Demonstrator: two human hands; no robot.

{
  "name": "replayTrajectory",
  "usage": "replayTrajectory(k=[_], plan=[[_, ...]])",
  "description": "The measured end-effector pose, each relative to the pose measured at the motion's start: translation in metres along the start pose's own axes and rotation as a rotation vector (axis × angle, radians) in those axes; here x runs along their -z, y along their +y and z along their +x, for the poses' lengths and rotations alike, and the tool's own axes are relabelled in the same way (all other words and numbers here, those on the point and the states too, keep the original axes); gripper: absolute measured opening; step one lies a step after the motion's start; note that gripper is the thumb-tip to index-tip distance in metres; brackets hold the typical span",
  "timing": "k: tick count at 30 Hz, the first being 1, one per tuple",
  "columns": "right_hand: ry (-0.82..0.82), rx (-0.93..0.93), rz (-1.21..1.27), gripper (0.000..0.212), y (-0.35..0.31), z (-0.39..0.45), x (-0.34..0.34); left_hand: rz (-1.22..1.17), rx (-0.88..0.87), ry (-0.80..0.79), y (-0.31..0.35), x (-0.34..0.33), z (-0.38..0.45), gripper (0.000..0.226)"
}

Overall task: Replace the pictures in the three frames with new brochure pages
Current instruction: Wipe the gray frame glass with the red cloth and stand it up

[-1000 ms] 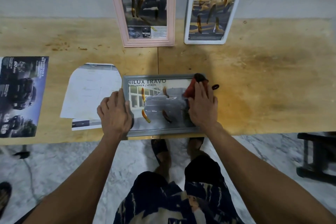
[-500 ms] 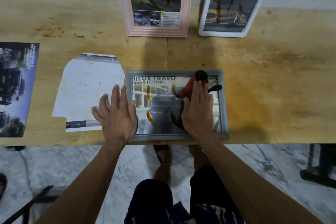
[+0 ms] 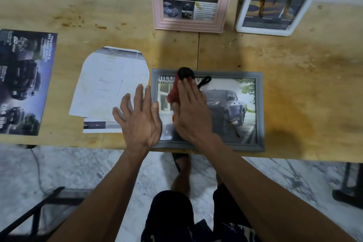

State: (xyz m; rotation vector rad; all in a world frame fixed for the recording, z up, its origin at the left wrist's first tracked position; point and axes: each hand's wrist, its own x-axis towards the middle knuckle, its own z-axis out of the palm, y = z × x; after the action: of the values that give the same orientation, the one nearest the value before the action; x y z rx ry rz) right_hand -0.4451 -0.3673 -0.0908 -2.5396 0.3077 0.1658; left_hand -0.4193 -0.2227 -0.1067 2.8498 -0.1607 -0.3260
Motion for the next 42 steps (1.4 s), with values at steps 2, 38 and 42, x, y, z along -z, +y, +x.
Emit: replayTrajectory(k=[2,38,42], plan=[[-0.048,0.059,-0.010,0.064,-0.005,0.004,0.000,0.000,-0.001,0.013,-0.001,0.000,0.000,0.054],[-0.312,0.263,-0.085,0.057,0.011,0.004,0.043,-0.004,0.030,0.046,-0.001,-0.002,0.001,0.051],[-0.451,0.356,-0.061,0.056,0.007,-0.039,0.038,-0.012,0.037,0.026,-0.002,-0.001,-0.002,0.051]])
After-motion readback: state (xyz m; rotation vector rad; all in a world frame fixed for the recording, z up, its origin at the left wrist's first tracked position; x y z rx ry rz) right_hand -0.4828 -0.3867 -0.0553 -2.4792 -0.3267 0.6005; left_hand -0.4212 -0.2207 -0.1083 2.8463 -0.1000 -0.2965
